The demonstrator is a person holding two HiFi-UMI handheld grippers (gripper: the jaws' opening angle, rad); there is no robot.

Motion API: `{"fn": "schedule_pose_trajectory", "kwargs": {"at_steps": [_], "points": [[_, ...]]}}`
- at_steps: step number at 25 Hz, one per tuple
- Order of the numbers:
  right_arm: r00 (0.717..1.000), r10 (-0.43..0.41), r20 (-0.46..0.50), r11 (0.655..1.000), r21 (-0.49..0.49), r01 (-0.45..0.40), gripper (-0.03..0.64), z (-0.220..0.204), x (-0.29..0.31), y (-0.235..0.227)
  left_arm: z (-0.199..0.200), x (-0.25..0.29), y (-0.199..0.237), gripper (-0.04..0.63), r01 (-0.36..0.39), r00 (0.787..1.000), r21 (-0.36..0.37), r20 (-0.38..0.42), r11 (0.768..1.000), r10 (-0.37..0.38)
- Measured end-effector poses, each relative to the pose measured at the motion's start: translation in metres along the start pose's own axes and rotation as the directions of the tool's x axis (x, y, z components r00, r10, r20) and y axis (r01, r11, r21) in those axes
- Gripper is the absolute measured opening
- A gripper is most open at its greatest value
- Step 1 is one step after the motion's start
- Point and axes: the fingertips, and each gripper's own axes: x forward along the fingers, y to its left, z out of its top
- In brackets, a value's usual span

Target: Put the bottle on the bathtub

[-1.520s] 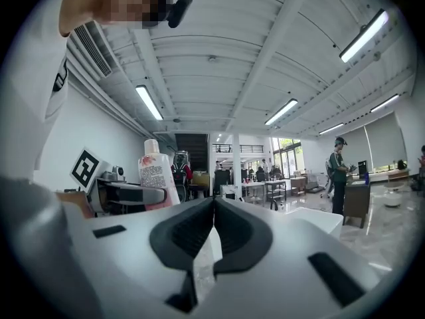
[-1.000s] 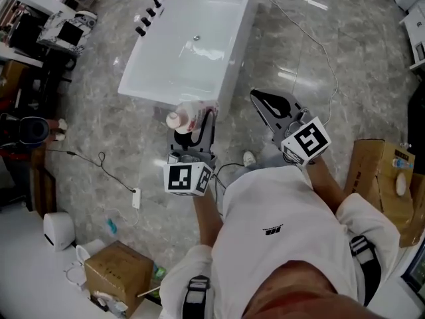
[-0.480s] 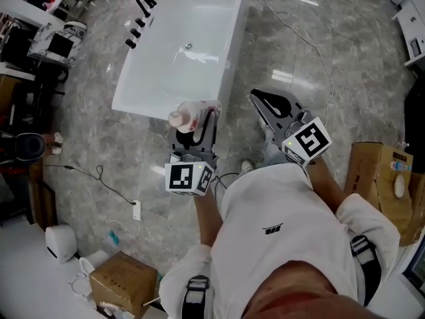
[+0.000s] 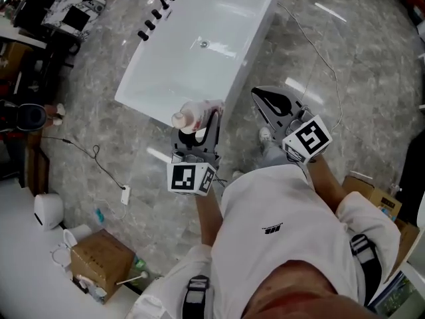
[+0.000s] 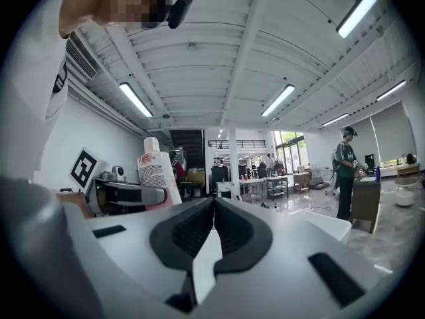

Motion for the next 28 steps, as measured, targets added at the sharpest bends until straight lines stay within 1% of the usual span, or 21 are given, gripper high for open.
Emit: {"fn": "schedule_pose_trajectory", "kwargs": {"at_steps": [5,9,14,19,22,26,28], "points": [[0.998,0.066,-0.005,0.998,0.013,-0.066,-0.005,0.004,0.018,-0.056,0.006,0.053,0.001,0.221,-0.066,0.998,-0.002,-0.004,0.998,0.066],[0.991,0.133,-0.007,0.991,0.022,-0.133,-0.005,0.002,0.034,-0.085,0.006,0.077,0.005,0.221,-0.135,0.991,-0.004,-0.009,0.991,0.135],[0.984,0.181,0.0,0.983,0.021,-0.18,-0.005,0.002,0.055,-0.119,0.008,0.111,0.012,0.221,-0.178,0.984,-0.001,-0.006,0.984,0.178],[0.967,0.254,-0.022,0.967,0.028,-0.253,-0.005,0.012,0.109,-0.131,0.023,0.131,0.051,0.221,-0.231,0.973,-0.013,-0.01,0.973,0.231],[0.957,0.288,-0.016,0.958,0.009,-0.288,-0.005,0.007,0.129,-0.125,0.017,0.132,0.067,0.221,-0.257,0.967,-0.014,-0.002,0.966,0.257],[0.943,0.331,-0.023,0.942,-0.041,-0.332,-0.005,0.002,0.156,-0.12,0.008,0.137,0.093,0.221,-0.289,0.957,-0.026,0.01,0.957,0.289],[0.938,0.345,-0.03,0.937,-0.047,-0.347,-0.005,-0.005,0.169,-0.12,0.003,0.139,0.104,0.221,-0.3,0.953,-0.029,0.02,0.953,0.301]]}}
